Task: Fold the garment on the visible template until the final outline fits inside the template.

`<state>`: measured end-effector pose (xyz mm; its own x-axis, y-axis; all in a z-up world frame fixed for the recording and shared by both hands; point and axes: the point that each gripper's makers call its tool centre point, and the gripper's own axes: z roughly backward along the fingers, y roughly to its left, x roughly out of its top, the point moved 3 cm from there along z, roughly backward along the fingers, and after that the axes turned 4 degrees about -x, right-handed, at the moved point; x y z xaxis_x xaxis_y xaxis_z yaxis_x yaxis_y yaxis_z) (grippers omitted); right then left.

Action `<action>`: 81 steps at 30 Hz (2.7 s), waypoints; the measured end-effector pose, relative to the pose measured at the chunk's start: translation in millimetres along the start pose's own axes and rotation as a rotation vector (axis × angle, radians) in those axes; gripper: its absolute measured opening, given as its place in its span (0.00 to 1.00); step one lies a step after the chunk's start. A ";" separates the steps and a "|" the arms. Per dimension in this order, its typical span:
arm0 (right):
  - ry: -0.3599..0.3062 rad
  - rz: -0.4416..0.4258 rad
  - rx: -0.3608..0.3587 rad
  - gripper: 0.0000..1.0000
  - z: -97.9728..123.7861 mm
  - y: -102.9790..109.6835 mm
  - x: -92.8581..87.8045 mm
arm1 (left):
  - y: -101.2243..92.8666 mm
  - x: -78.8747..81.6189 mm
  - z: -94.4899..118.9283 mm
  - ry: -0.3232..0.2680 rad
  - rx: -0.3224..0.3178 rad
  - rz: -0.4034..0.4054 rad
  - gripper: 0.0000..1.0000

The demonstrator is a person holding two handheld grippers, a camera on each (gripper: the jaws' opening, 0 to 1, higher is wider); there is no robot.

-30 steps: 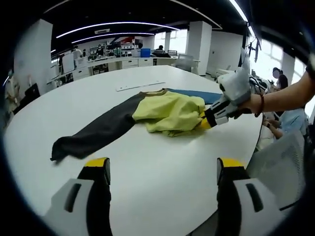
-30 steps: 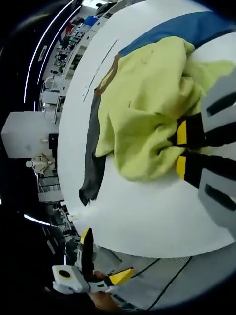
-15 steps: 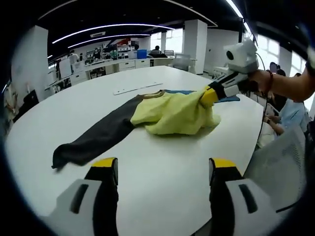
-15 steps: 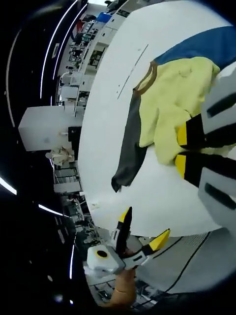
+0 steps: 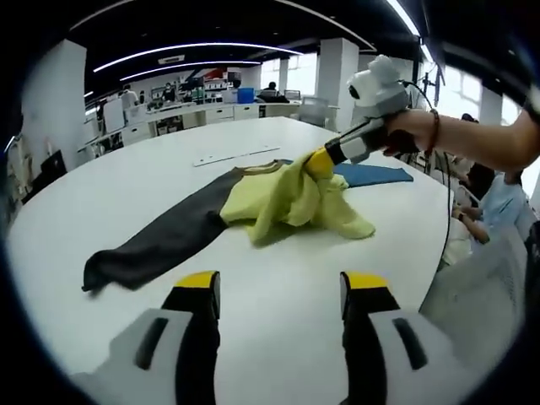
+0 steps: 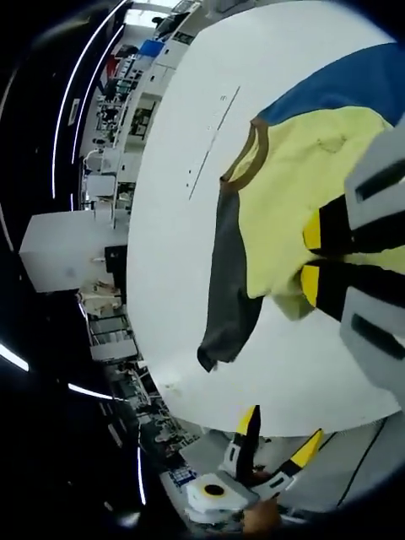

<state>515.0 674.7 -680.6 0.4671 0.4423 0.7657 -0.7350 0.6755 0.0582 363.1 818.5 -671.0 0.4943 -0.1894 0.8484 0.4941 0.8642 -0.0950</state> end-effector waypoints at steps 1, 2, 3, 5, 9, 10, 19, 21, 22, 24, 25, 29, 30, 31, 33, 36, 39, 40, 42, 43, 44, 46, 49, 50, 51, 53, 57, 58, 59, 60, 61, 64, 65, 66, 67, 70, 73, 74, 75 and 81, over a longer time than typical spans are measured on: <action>0.011 -0.015 -0.009 0.00 -3.1 -3.2 -2.1 | -0.2 0.7 -0.9 -0.001 0.000 0.002 0.51; 0.025 -0.050 -0.022 0.00 -7.5 -8.1 -5.1 | -0.6 1.7 -2.0 -0.004 -0.003 0.001 0.49; 0.030 -0.060 -0.031 0.00 -10.5 -11.5 -6.4 | -0.4 2.4 -3.0 -0.006 -0.002 -0.001 0.48; 0.050 -0.080 -0.044 0.00 -16.6 -18.1 -10.5 | -0.5 3.7 -5.3 -0.004 -0.001 -0.006 0.45; 0.088 -0.092 -0.080 0.00 -26.8 -28.6 -23.0 | 0.1 6.4 -9.9 -0.002 0.000 -0.008 0.41; 0.099 -0.100 -0.084 0.00 -28.3 -29.7 -26.4 | -0.3 6.7 -10.6 -0.002 -0.003 -0.008 0.40; 0.093 -0.133 -0.097 0.02 -24.1 -32.9 -34.4 | -5.0 5.9 -19.6 0.028 -0.023 0.008 0.34; 0.086 -0.130 -0.107 0.12 -17.3 -33.3 -33.0 | -6.0 7.4 -21.6 0.024 -0.027 0.021 0.34; 0.076 -0.121 -0.117 0.17 -11.4 -33.2 -32.3 | -6.7 8.4 -23.2 0.021 -0.031 0.033 0.34; 0.059 -0.118 -0.128 0.26 -1.2 -35.0 -31.9 | -7.5 9.8 -25.7 0.016 -0.037 0.053 0.34; 0.055 -0.123 -0.130 0.29 3.2 -35.0 -32.4 | -7.8 11.5 -28.1 0.009 -0.038 0.067 0.34; 0.044 -0.181 -0.160 0.38 23.6 -36.2 -41.1 | -9.5 16.0 -38.9 -0.006 -0.034 0.105 0.34; 0.044 -0.190 -0.161 0.38 26.9 -35.3 -43.2 | -10.9 16.8 -43.6 -0.001 -0.035 0.111 0.33; 0.045 -0.208 -0.164 0.38 32.2 -33.9 -47.6 | -12.0 17.3 -46.8 0.003 -0.036 0.116 0.33; 0.055 -0.240 -0.170 0.38 40.5 -31.3 -56.2 | -14.4 19.4 -53.7 0.004 -0.040 0.138 0.32; 0.051 -0.267 -0.179 0.38 49.8 -28.0 -65.7 | -16.0 22.7 -63.5 -0.010 -0.040 0.187 0.32; 0.065 -0.298 -0.184 0.37 56.1 -23.7 -76.1 | -15.8 23.3 -72.4 -0.015 -0.031 0.226 0.31; 0.063 -0.301 -0.185 0.37 57.1 -23.0 -77.8 | -15.6 23.6 -75.3 -0.017 -0.028 0.232 0.30; 0.072 -0.303 -0.187 0.36 60.1 -19.2 -83.7 | -15.2 23.2 -82.1 -0.014 -0.018 0.257 0.29; 0.076 -0.310 -0.195 0.36 61.7 -18.5 -86.7 | -15.1 22.9 -85.1 -0.012 -0.013 0.269 0.28; 0.076 -0.315 -0.202 0.35 62.6 -18.0 -89.3 | -14.7 22.4 -87.8 -0.009 -0.010 0.282 0.27; 0.074 -0.341 -0.213 0.34 64.6 -15.2 -95.5 | -14.7 22.8 -95.3 -0.020 -0.004 0.320 0.27; 0.086 -0.379 -0.206 0.32 65.0 -7.2 -106.0 | -17.9 20.8 -108.0 -0.019 -0.009 0.364 0.25; 0.085 -0.388 -0.209 0.32 65.1 -5.8 -108.2 | -18.7 20.3 -111.1 -0.017 -0.011 0.370 0.24; 0.085 -0.397 -0.211 0.32 64.9 -3.5 -111.2 | -19.7 19.9 -115.4 -0.015 -0.011 0.373 0.24; 0.089 -0.407 -0.206 0.31 63.9 1.1 -115.1 | -20.7 19.0 -120.7 -0.012 -0.008 0.372 0.24; 0.092 -0.409 -0.213 0.31 63.1 7.9 -119.6 | -19.8 16.1 -130.6 -0.001 -0.008 0.391 0.22; 0.096 -0.407 -0.221 0.31 62.6 9.2 -121.6 | -18.7 14.6 -133.6 0.001 -0.008 0.397 0.22; 0.099 -0.404 -0.225 0.30 62.3 10.0 -122.7 | -17.9 13.7 -135.1 0.004 -0.008 0.402 0.22; 0.100 -0.406 -0.232 0.30 61.7 10.5 -124.2 | -17.1 12.8 -136.5 0.005 -0.007 0.406 0.22; 0.099 -0.409 -0.237 0.30 61.2 10.9 -124.9 | -15.6 11.8 -138.6 0.005 -0.005 0.414 0.21; 0.110 -0.413 -0.244 0.28 57.9 14.9 -128.9 | -13.6 10.1 -143.1 0.005 -0.009 0.436 0.20; 0.113 -0.414 -0.247 0.28 57.0 15.6 -130.3 | -13.4 9.6 -145.4 0.006 -0.017 0.445 0.19; 0.117 -0.424 -0.257 0.28 56.2 15.7 -132.5 | -13.3 9.4 -146.9 0.005 -0.020 0.449 0.18; 0.116 -0.432 -0.261 0.27 55.6 15.8 -133.0 | -13.4 9.4 -148.4 0.006 -0.022 0.453 0.18; 0.117 -0.443 -0.278 0.25 53.2 16.6 -134.2 | -12.2 9.6 -151.7 0.005 -0.023 0.457 0.15; 0.117 -0.430 -0.307 0.21 51.0 15.2 -134.2 | -11.3 9.9 -152.8 0.006 -0.030 0.457 0.10; 0.117 -0.429 -0.313 0.19 50.3 14.9 -133.8 | -10.7 10.0 -153.5 0.006 -0.032 0.456 0.09; 0.116 -0.432 -0.323 0.19 49.7 14.4 -133.1 | -10.3 10.1 -154.1 0.006 -0.033 0.458 0.07; 0.131 -0.390 -0.373 0.11 47.0 12.5 -133.3 | -10.0 13.7 -156.8 -0.005 -0.044 0.458 0.01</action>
<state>420.5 596.4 -751.8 0.7441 0.1714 0.6457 -0.2829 0.9565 0.0721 477.1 734.1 -740.1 0.6654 0.2094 0.7165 0.2556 0.8379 -0.4823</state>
